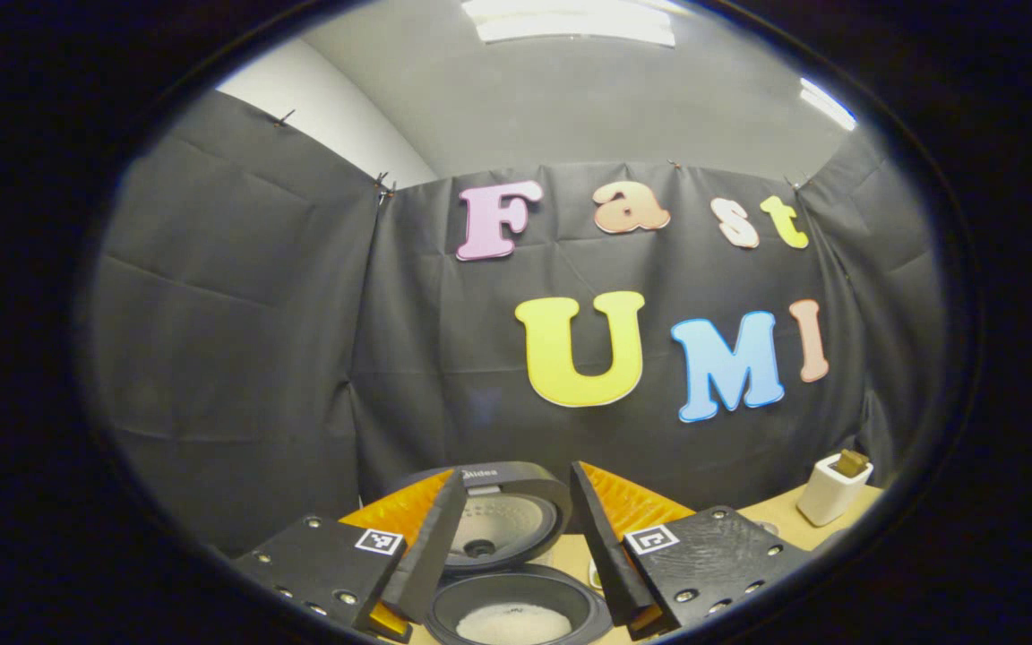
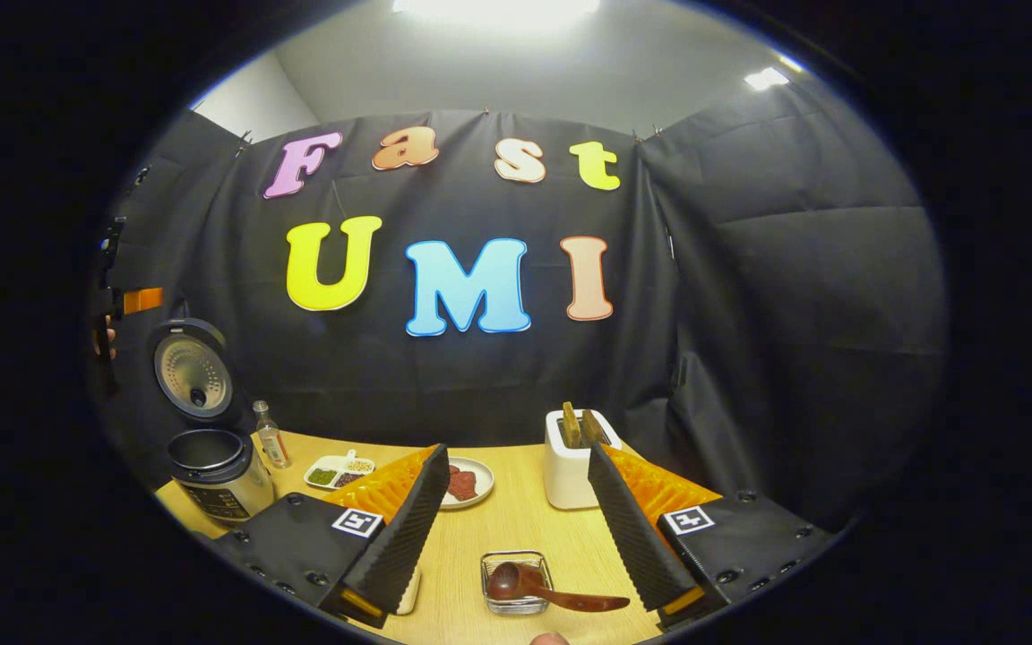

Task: Close the left gripper, press the button to open the rice cooker; take a wooden spoon from the chopstick holder with the right hand, scoop a spoonful of rice and pour it into the rice cooker, then put the wooden spoon back into the chopstick holder.

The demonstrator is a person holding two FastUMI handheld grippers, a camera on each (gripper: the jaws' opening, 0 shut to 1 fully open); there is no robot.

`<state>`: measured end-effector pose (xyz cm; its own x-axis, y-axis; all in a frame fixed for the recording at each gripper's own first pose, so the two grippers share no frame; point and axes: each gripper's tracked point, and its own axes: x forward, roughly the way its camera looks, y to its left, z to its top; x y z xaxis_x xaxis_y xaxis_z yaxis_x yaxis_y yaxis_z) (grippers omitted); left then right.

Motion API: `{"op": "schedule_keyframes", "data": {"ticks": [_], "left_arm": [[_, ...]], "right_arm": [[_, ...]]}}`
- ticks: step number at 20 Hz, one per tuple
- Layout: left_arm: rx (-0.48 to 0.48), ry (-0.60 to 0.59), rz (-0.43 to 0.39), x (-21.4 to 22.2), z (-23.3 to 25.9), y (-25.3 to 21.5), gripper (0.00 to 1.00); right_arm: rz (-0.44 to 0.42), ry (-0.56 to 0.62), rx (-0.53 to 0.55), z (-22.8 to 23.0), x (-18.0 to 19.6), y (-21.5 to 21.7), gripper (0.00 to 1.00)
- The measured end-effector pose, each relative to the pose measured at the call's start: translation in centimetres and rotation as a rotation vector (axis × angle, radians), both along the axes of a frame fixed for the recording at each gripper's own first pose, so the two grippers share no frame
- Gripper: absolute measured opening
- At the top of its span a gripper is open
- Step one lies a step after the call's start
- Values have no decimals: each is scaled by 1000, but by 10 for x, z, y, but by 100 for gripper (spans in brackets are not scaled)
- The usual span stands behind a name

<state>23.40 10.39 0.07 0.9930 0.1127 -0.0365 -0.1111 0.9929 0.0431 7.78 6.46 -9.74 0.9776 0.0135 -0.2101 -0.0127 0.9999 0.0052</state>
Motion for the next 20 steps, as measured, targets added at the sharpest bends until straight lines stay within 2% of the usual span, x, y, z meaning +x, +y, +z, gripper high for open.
{"op": "schedule_keyframes", "data": {"ticks": [6,11,16,17,19,20], "left_arm": [[23,-37,26,73,6,41,75],[-12,-8,20,118,-23,60,75],[-62,96,27,117,-69,63,75],[-52,67,15,114,-65,60,77],[-34,82,16,102,-69,53,76],[-28,84,14,97,-70,49,79]], "right_arm": [[-46,22,-4,-12,-2,17,98],[-62,34,-10,-17,-10,27,98],[-32,33,-30,-12,-8,34,98],[-22,33,-30,-11,-7,35,98],[0,36,-32,-10,-7,35,98],[12,34,-34,-9,-5,34,98]]}}
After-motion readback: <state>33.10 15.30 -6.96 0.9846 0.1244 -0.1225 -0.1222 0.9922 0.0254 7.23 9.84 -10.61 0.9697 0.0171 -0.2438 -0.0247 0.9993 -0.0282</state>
